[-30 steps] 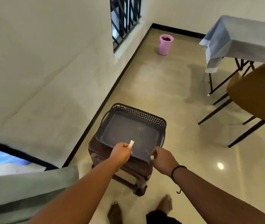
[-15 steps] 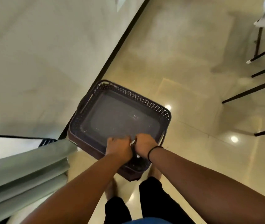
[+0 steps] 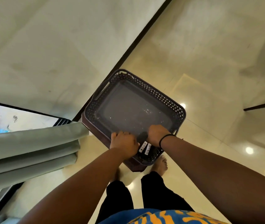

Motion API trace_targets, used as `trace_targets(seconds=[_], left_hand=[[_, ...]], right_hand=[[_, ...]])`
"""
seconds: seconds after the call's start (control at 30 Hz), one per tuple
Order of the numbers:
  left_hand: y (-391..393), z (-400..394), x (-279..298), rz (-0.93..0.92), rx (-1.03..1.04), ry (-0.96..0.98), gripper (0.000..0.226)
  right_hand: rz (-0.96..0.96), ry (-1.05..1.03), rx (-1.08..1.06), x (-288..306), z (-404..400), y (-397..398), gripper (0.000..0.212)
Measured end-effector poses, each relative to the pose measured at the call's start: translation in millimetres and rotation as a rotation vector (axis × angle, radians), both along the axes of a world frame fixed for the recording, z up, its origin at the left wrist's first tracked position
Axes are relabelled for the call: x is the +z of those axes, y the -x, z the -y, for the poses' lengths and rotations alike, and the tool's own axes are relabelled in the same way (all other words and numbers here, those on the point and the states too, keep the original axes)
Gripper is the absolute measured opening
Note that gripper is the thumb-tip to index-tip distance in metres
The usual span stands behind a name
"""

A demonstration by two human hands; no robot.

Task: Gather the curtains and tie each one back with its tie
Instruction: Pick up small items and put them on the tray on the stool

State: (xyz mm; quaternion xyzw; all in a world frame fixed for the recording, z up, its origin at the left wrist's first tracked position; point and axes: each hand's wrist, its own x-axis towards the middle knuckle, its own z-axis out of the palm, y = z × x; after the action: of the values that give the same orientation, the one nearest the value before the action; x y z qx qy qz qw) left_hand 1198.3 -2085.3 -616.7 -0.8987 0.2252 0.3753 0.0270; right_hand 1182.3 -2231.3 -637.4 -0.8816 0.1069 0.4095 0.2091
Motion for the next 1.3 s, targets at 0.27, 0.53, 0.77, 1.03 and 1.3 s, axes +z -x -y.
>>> trace_targets(seconds=[0.27, 0.53, 0.77, 1.03, 1.3], left_hand=[[28.1, -79.1, 50.8, 0.177, 0.350, 0.243, 0.020], [88.0, -214.7, 57.3, 0.221, 0.579, 0.105, 0.032], [142.8, -378.8, 34.9, 0.096, 0.680, 0.029, 0.045], [230.4, -614.2, 52.6, 0.138, 0.788, -0.100, 0.043], [233.7, -713.3, 44.5, 0.202, 1.106, 0.024, 0.043]], right_hand=[[0.263, 0.045, 0.098, 42.1, -26.4, -11.1, 0.022], [0.518, 0.055, 0.436, 80.9, -138.2, -9.3, 0.021], [0.472, 0.239, 0.667, 82.2, -290.6, 29.7, 0.033], [0.262, 0.163, 1.035, 79.6, -543.5, 92.8, 0.048], [0.428, 0.065, 1.274, 90.8, -700.9, 94.3, 0.037]])
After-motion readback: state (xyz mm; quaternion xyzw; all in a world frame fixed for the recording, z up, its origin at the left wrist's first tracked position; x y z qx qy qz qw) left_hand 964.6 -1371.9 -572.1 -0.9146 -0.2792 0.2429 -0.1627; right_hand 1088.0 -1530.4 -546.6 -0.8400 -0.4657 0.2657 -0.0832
